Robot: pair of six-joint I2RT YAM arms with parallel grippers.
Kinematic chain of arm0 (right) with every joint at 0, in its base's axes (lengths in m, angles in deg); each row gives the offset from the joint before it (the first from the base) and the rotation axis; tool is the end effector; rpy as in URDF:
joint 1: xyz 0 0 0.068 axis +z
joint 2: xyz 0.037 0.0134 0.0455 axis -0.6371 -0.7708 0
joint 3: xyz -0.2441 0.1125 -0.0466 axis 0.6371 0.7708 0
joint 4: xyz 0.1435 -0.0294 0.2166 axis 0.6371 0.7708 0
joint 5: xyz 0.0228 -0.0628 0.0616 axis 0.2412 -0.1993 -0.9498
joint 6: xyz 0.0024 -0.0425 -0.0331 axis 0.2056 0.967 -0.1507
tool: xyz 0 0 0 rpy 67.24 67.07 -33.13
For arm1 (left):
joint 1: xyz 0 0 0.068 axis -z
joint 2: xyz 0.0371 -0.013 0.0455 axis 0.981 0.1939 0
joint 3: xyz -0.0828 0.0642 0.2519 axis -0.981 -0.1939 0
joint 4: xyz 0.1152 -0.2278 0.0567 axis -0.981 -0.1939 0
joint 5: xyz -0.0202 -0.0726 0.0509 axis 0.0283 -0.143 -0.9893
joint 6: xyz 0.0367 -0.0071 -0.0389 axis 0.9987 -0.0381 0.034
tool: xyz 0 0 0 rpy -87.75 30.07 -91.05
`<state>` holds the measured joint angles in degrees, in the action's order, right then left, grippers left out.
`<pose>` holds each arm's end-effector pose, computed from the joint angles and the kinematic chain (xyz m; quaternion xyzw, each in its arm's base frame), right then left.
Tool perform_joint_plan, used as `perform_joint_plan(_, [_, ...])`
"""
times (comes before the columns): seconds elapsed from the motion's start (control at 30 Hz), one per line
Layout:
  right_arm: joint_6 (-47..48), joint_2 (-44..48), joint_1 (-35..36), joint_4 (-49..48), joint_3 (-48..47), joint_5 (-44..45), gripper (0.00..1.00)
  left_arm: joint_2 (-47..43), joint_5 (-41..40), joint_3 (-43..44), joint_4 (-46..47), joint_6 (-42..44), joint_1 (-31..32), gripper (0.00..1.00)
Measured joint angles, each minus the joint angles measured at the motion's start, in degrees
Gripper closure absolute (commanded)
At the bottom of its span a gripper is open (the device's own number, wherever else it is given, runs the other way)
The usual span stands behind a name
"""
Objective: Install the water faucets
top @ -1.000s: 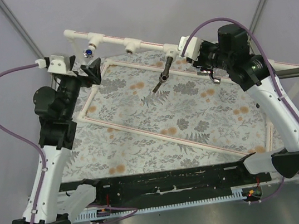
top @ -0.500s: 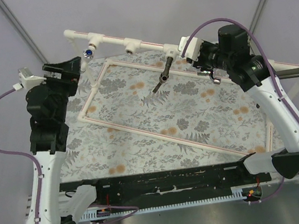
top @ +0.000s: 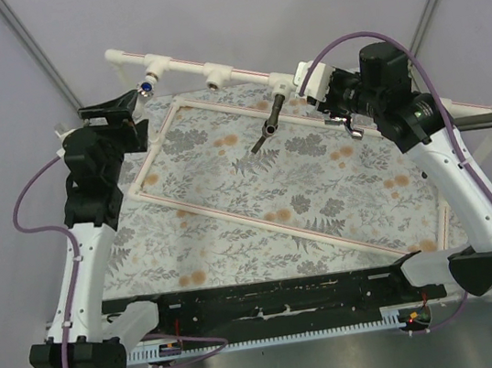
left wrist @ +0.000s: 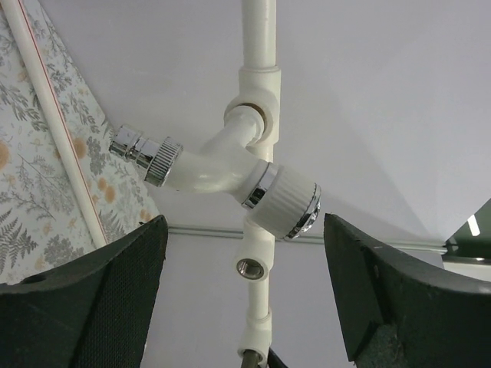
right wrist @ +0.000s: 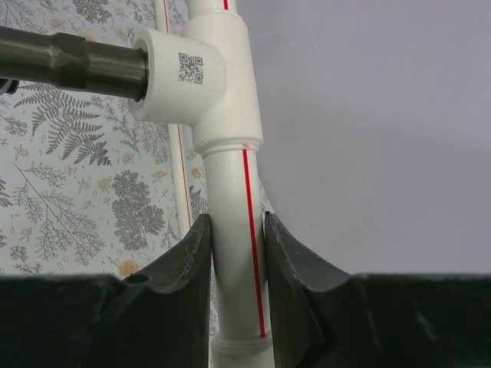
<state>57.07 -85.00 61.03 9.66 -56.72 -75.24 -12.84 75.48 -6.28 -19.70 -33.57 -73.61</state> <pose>0.2478 0.1066 0.4611 -0.5410 0.6090 -0.0534 0.5776 0.2330 -0.0205 0.4169 -0.4782 0.5593 -0.4764 0.4812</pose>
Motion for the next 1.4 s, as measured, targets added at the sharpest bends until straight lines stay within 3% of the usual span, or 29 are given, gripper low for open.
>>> perform_joint_plan(0.5, [0.0, 0.2, 0.1, -0.4, 0.3, 0.4, 1.00, 6.3, -1.5, -1.2, 6.9, -7.5, 0.0, 0.21])
perform_joint_plan(0.67, [0.0, 0.2, 0.1, -0.4, 0.3, 0.4, 1.00, 8.6, -1.5, -1.6, 9.3, -8.1, -0.1, 0.35])
perform_joint_plan(0.87, [0.0, 0.2, 0.1, -0.4, 0.3, 0.5, 1.00, 9.0, -2.2, -1.7, 11.2, -3.3, -0.1, 0.63])
perform_joint_plan(1.0, [0.0, 0.2, 0.1, -0.4, 0.3, 0.5, 1.00, 9.1, -2.2, -1.7, 13.8, 8.0, -0.1, 0.69])
perform_joint_plan(1.1, [0.0, 0.1, 0.1, -0.4, 0.3, 0.5, 1.00, 9.3, -1.3, -1.5, 15.9, 21.1, -0.1, 0.73])
perform_joint_plan(1.23, [0.1, 0.1, 0.1, -0.5, 0.3, 0.4, 1.00, 9.6, 3.0, -0.7, 18.4, 45.8, 0.3, 0.74])
perform_joint_plan(1.4, [0.3, 0.1, -0.1, -0.4, 0.3, 0.4, 1.00, 9.2, 4.2, -0.3, 18.8, 86.3, 4.3, 0.68])
